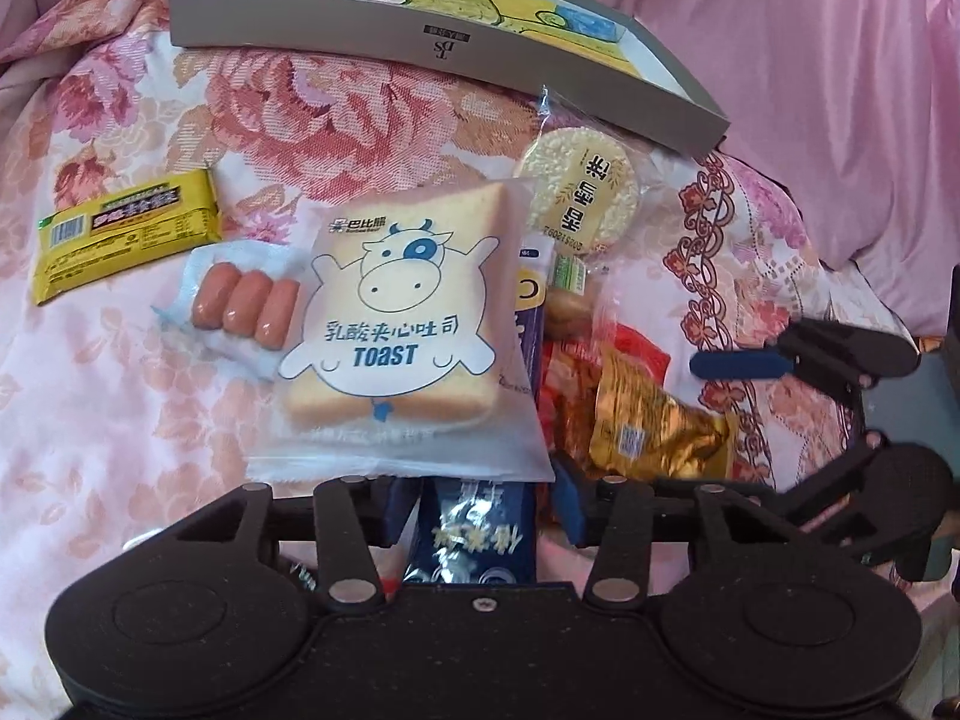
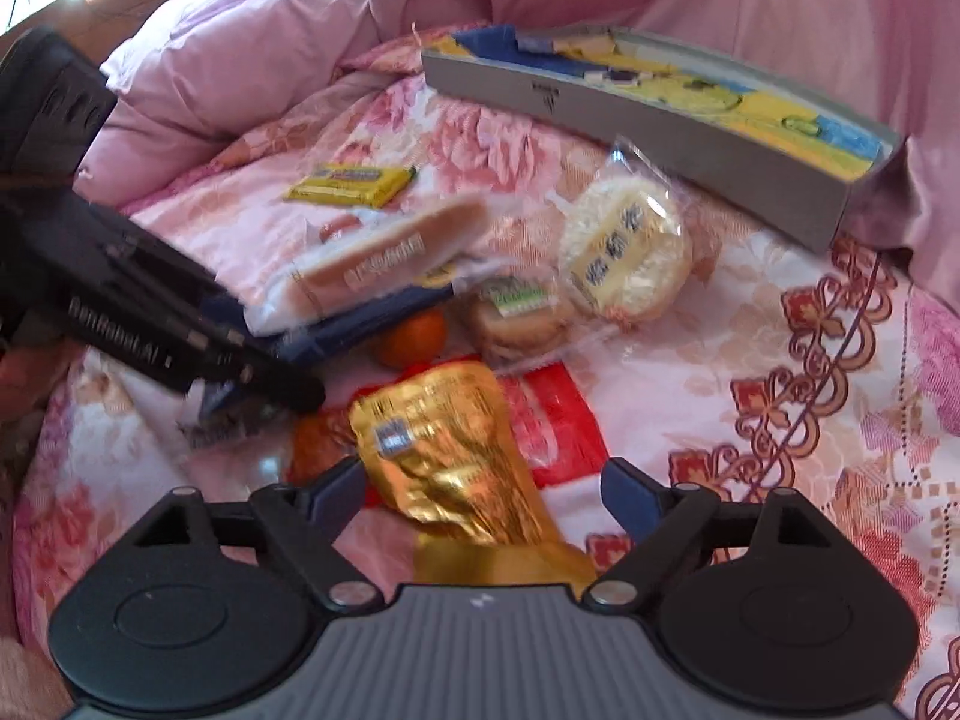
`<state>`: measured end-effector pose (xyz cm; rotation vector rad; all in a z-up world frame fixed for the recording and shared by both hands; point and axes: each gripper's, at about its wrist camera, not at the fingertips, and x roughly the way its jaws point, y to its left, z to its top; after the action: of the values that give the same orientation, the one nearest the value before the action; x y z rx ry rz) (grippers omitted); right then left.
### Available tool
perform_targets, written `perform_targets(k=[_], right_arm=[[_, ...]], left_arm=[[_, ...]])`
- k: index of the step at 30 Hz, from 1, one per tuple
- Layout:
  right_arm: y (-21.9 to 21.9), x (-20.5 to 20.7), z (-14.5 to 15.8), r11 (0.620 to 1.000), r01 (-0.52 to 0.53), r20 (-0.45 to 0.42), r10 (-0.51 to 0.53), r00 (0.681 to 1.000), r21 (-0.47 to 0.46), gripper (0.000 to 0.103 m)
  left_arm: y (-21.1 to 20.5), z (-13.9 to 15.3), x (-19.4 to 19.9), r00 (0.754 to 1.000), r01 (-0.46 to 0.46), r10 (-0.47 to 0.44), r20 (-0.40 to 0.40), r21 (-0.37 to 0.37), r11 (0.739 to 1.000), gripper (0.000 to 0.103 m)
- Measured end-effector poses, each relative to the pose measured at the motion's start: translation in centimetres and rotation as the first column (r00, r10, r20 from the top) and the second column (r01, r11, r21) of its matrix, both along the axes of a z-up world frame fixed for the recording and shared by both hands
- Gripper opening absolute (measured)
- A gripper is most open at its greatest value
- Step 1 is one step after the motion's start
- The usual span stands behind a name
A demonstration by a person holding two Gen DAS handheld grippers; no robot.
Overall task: Organize snacks
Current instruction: 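Grasp the blue Ca milk stick with left tool while right tool grasps gold pouch, then carry the blue stick and gold pouch with both tools over the grey tray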
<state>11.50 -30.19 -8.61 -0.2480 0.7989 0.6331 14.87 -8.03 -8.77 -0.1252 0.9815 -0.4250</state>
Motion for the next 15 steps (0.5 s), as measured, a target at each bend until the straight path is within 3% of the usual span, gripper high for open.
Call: perform_targets(k=[5,8,12,15], right_arm=[[-0.1,0.1,-1.0,0.998,-0.042,-0.029,0.041,0.999,-0.036,0.089],[0.2,-0.2,-1.0,0.998,-0.042,-0.031,0.041,0.999,-0.036,0.078],[0.6,-0.9,-0.6,0.999,-0.027,-0.036,0.026,0.999,-0.038,0.055],[1.2,-1.6,-0.3,0.998,0.008,-0.023,-0.01,1.0,-0.069,0.055]], left_arm=[[-0.3,-0.2,-0.1,1.0,-0.006,0.006,0.003,0.033,0.999,0.04],[-0.2,0.0,-0.4,1.0,-0.013,0.013,-0.008,0.022,1.0,0.038],[-0.1,0.5,-1.3,0.999,-0.013,0.013,-0.036,0.013,1.0,0.036],[0.0,0.7,-2.2,0.996,-0.028,0.028,-0.083,-0.003,1.0,0.036]])
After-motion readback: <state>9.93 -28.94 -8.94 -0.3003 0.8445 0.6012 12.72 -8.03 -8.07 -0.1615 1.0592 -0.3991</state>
